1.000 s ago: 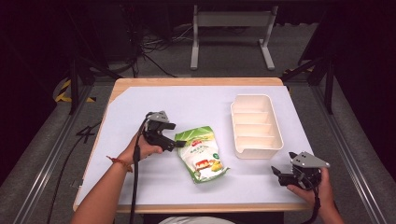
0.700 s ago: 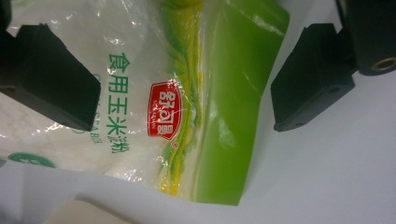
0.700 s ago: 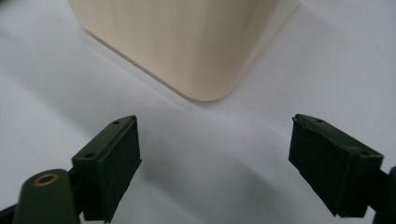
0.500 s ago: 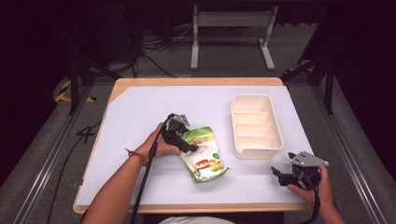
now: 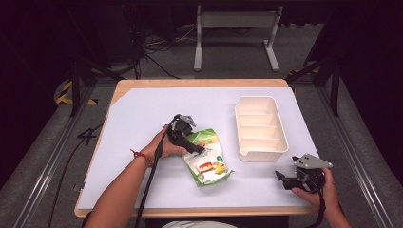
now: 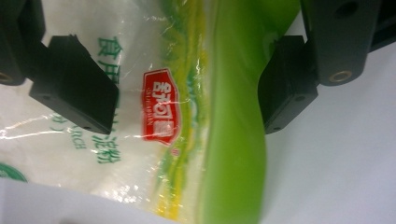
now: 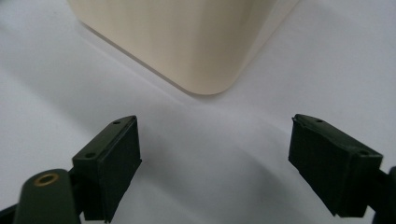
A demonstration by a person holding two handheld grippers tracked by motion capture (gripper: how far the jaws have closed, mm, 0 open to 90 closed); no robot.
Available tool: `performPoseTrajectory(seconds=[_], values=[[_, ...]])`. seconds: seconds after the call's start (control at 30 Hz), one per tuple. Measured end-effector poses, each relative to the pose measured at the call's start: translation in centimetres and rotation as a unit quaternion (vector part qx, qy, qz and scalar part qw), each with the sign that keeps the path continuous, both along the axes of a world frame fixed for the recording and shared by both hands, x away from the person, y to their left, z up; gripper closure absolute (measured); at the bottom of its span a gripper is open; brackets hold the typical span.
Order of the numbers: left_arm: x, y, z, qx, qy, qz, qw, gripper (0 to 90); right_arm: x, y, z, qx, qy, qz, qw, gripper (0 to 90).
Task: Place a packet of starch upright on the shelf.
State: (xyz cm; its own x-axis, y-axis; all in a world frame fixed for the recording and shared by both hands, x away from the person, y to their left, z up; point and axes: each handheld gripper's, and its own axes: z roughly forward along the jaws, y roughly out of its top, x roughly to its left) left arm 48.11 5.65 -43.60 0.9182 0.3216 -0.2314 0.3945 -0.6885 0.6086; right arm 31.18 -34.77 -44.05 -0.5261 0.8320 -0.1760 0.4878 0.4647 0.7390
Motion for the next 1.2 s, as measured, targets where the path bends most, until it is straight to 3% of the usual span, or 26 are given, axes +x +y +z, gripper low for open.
performPoseTrajectory(seconds=[0.03, 0.1, 0.2, 0.27, 0.43, 0.6, 0.83, 1.0, 1.1, 1.2], values=[[-0.1, -0.2, 0.2, -0.003, 0.006, -0.01, 0.9999, 34.5, 0.0, 0.0, 0.0, 0.0, 0.001, 0.0, 1.0, 16.1], [-0.3, -0.5, 0.3, 0.004, 0.007, -0.023, 0.9997, 41.3, 0.0, 0.0, 0.0, 0.002, 0.002, 0.001, 1.0, 16.1], [-0.6, -0.6, 0.4, 0.01, -0.003, -0.027, 0.9996, 48.2, 0.0, 0.0, -0.1, 0.002, 0.005, 0.004, 1.0, 16.1], [-0.8, -0.6, 0.5, 0.013, -0.018, -0.033, 0.9992, 56.5, 0.0, 0.1, -0.1, 0.0, 0.008, 0.006, 0.9999, 16.1], [-1.5, -1.0, 0.6, 0.03, -0.034, -0.04, 0.9981, 77.4, 0.0, 0.1, -0.2, -0.001, 0.012, 0.007, 0.9999, 16.1], [-1.9, -0.8, 0.8, 0.021, -0.053, -0.034, 0.9978, 86.6, 0.0, 0.0, -0.1, 0.0, 0.011, 0.004, 0.9999, 16.1], [-2.9, -0.2, 1.7, -0.003, -0.095, -0.012, 0.9954, 88.2, -0.1, -0.1, 0.2, 0.006, 0.004, 0.002, 1.0, 16.1], [-4.5, -0.2, 3.8, -0.027, -0.146, -0.007, 0.989, 88.4, -0.2, -0.2, 0.3, 0.009, -0.001, 0.001, 1.0, 16.1], [-5.6, -0.1, 5.1, -0.039, -0.179, -0.005, 0.983, 88.4, -0.2, -0.2, 0.3, 0.009, -0.002, 0.001, 1.0, 16.1], [-6.6, 0.2, 6.5, -0.057, -0.213, 0.004, 0.9754, 88.4, -0.2, -0.2, 0.4, 0.01, -0.001, 0.0, 0.9999, 16.1]])
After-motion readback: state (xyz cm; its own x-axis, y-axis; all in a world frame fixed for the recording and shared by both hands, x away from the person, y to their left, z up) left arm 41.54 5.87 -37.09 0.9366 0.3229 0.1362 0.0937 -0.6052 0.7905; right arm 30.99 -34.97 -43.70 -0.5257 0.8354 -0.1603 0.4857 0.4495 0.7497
